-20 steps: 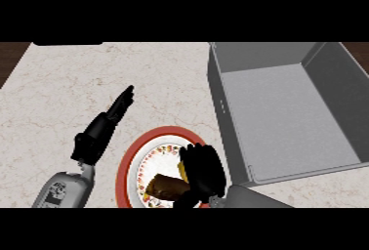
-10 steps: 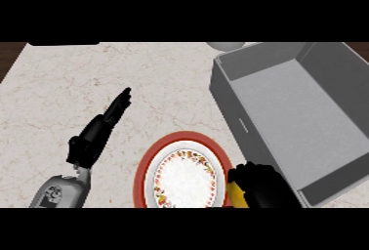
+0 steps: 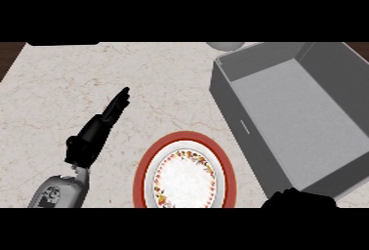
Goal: Pick the lemon from the plate and place it in the cardboard box
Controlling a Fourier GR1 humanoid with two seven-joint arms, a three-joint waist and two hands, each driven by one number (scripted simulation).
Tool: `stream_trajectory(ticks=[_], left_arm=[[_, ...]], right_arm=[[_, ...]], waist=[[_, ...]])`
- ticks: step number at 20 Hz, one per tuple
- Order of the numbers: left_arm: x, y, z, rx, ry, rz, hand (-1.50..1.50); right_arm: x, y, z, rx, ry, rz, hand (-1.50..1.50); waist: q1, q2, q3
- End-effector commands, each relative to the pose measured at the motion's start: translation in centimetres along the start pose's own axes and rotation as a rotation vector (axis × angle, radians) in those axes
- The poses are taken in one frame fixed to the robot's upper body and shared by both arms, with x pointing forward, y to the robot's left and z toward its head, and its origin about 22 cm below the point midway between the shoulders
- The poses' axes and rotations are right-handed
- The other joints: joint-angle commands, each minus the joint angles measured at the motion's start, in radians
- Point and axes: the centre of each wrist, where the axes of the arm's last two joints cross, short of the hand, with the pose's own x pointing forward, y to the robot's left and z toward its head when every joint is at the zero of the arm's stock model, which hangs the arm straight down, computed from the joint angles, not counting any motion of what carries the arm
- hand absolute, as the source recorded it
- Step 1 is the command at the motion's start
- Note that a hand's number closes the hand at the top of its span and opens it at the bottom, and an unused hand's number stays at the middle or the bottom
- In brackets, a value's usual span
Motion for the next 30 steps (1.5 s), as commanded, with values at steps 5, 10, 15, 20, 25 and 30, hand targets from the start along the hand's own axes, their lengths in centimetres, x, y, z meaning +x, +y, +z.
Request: stream_trajectory(ticks=[5,10,15,20,25,30], left_arm=[[0.0,0.0,0.2,0.012,0.021,-0.007,0.0],[1.2,0.5,-0.6,-0.002,-0.016,-0.015,0.0],[-0.3,0.1,0.1,-0.016,0.001,0.002,0.0],[1.0,-1.2,-0.1,-0.039,-0.017,-0.017,0.0],[1.0,-1.0,-1.1,-0.027,-0.034,-0.001,0.0],[0.2,-1.1,-0.6,-0.031,-0.029,-0.015,0.0]], right_arm=[[2.5,-6.4,2.5,-0.137,0.02,-0.202,1.5],[1.6,-7.4,0.7,-0.188,0.085,-0.161,1.5],[0.2,-7.9,-0.9,-0.238,0.153,-0.136,1.5],[-0.6,-7.9,-2.7,-0.25,0.191,-0.17,1.5],[-1.9,-8.9,-5.5,-0.28,0.206,-0.202,1.5],[-5.5,-10.0,-9.5,-0.273,0.266,-0.221,1.5]], waist=[[-0.022,-0.005,0.0],[0.007,0.005,-0.002],[0.017,0.007,-0.001],[0.04,0.01,-0.001],[0.045,0.014,-0.001],[0.046,0.012,0.0]])
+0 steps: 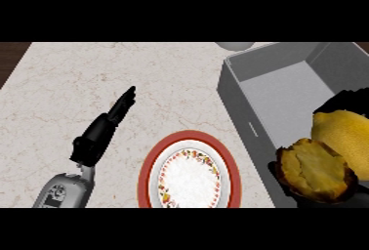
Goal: Pick the lemon from the plate and place it in the cardboard box
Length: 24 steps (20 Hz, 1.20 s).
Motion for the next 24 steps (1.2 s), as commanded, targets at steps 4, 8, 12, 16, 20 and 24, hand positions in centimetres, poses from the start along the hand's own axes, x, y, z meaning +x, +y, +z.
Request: stream_trajectory(ticks=[4,8,12,16,20,24], left_arm=[[-0.2,-0.1,-1.2,-0.001,0.001,-0.008,0.0],[0.0,-0.9,-1.1,0.005,0.012,0.0,0.0],[0.3,-1.8,0.5,-0.015,0.015,0.001,0.0],[1.1,0.6,-0.7,-0.023,-0.006,-0.016,0.0],[1.0,-0.8,-1.2,-0.005,0.005,0.011,0.0],[1.0,-0.2,-0.5,-0.004,0.004,-0.002,0.0]], right_arm=[[-2.7,-2.5,-7.2,0.038,0.057,-0.012,1.5],[-3.3,3.3,-7.3,0.114,0.039,0.088,1.5],[-3.6,5.6,-8.9,0.132,0.061,0.097,1.5],[-5.6,9.6,-9.3,0.196,0.134,0.034,1.5],[-7.9,11.3,-9.8,0.276,0.26,-0.11,-1.5],[-9.3,13.4,-9.1,0.266,0.239,-0.173,-1.5]], waist=[[0.006,0.003,0.0],[0.006,0.001,0.0],[0.006,-0.002,0.001],[0.003,-0.001,0.001],[0.005,0.002,0.001],[-0.003,-0.002,0.001]])
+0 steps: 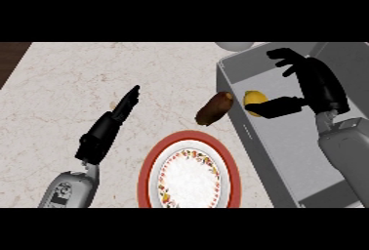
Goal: Pick the lemon from the plate and place it in the cardboard box
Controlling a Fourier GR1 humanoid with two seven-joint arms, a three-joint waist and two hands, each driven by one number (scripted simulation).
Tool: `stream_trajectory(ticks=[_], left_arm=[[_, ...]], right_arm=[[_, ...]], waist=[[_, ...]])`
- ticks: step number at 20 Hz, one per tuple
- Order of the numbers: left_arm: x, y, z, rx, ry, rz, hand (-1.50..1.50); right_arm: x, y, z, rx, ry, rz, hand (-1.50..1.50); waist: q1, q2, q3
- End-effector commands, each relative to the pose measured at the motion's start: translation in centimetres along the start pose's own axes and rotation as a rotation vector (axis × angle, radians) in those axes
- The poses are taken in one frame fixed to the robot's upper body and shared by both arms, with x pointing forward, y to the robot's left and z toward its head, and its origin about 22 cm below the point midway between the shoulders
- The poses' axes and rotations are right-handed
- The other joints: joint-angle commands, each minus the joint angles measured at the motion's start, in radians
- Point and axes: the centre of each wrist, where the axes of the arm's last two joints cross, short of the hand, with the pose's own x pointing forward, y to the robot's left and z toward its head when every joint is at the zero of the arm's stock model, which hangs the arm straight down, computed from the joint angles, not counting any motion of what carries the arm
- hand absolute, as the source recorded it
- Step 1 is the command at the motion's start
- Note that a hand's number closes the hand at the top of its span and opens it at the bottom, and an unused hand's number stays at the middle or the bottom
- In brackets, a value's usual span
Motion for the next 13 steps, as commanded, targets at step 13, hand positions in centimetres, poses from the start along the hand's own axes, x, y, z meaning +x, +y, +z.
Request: stream_trajectory(ticks=[13], left_arm=[[-0.7,0.2,0.8,0.019,0.0,-0.016,0.0]], right_arm=[[-7.2,-5.3,0.0,-0.303,-0.05,-0.705,-1.5]], waist=[[-0.018,0.0,0.004]])
